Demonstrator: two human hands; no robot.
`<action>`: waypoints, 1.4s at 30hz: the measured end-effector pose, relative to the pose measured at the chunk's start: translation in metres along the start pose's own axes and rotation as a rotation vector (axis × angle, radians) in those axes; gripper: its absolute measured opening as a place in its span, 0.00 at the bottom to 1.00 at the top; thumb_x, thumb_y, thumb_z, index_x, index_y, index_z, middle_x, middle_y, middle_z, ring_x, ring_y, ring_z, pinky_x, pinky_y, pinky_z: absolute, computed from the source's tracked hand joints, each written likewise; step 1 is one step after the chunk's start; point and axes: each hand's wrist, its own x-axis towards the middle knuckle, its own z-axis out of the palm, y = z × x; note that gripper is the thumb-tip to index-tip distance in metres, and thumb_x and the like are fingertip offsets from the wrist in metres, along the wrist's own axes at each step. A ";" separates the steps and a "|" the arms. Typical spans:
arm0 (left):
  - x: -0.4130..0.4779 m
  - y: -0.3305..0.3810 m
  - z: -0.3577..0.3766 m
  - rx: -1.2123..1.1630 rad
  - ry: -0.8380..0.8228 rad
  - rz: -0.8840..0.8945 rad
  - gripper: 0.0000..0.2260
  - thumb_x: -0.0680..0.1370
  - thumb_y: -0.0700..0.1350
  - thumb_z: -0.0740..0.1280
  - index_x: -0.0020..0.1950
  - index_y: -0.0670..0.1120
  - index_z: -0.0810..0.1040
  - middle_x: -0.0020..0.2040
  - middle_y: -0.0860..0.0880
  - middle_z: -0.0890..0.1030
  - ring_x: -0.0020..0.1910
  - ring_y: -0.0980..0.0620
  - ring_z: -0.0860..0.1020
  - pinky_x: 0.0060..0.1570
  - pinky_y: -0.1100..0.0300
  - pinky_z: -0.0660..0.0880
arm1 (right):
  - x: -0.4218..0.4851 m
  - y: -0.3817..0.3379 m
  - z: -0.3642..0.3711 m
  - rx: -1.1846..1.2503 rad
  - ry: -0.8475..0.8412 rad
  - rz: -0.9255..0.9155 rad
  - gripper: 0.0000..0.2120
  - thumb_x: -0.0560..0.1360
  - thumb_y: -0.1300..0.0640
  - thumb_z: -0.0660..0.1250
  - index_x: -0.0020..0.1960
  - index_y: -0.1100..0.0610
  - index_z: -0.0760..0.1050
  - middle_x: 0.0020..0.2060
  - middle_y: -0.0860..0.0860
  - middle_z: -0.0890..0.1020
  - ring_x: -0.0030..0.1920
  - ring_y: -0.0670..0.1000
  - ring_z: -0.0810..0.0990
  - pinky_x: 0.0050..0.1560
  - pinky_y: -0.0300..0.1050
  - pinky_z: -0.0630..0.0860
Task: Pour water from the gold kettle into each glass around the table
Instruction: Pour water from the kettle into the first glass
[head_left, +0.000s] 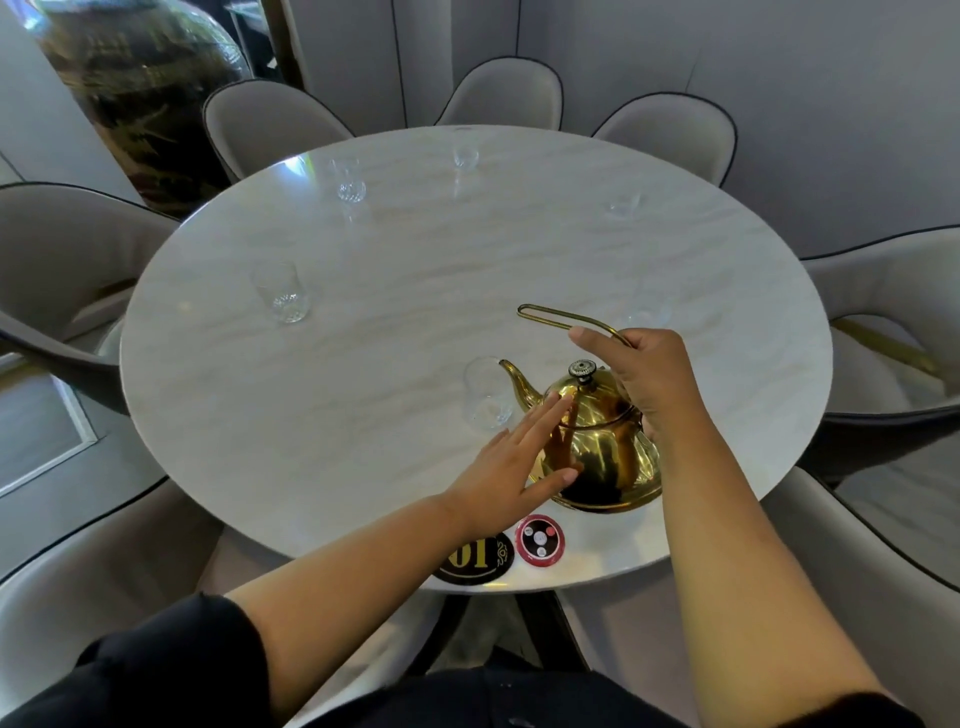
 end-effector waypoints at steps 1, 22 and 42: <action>0.000 -0.002 -0.001 0.021 -0.018 0.005 0.31 0.79 0.59 0.55 0.76 0.59 0.41 0.78 0.56 0.44 0.77 0.54 0.49 0.75 0.45 0.51 | 0.000 0.001 0.001 -0.011 0.003 0.005 0.26 0.68 0.49 0.76 0.24 0.54 0.62 0.17 0.43 0.61 0.21 0.45 0.58 0.30 0.41 0.63; 0.005 -0.013 -0.012 -0.020 -0.115 -0.042 0.28 0.79 0.61 0.49 0.76 0.59 0.41 0.78 0.58 0.43 0.76 0.56 0.41 0.74 0.45 0.37 | 0.007 -0.006 0.021 -0.231 0.001 0.040 0.26 0.69 0.45 0.74 0.24 0.55 0.63 0.19 0.46 0.62 0.25 0.49 0.61 0.31 0.43 0.63; 0.001 -0.006 -0.009 -0.012 -0.130 -0.039 0.28 0.80 0.60 0.49 0.76 0.60 0.40 0.77 0.58 0.42 0.76 0.56 0.42 0.74 0.44 0.38 | 0.004 -0.008 0.018 -0.327 -0.045 0.022 0.23 0.71 0.43 0.71 0.30 0.60 0.69 0.23 0.51 0.66 0.27 0.49 0.65 0.33 0.43 0.66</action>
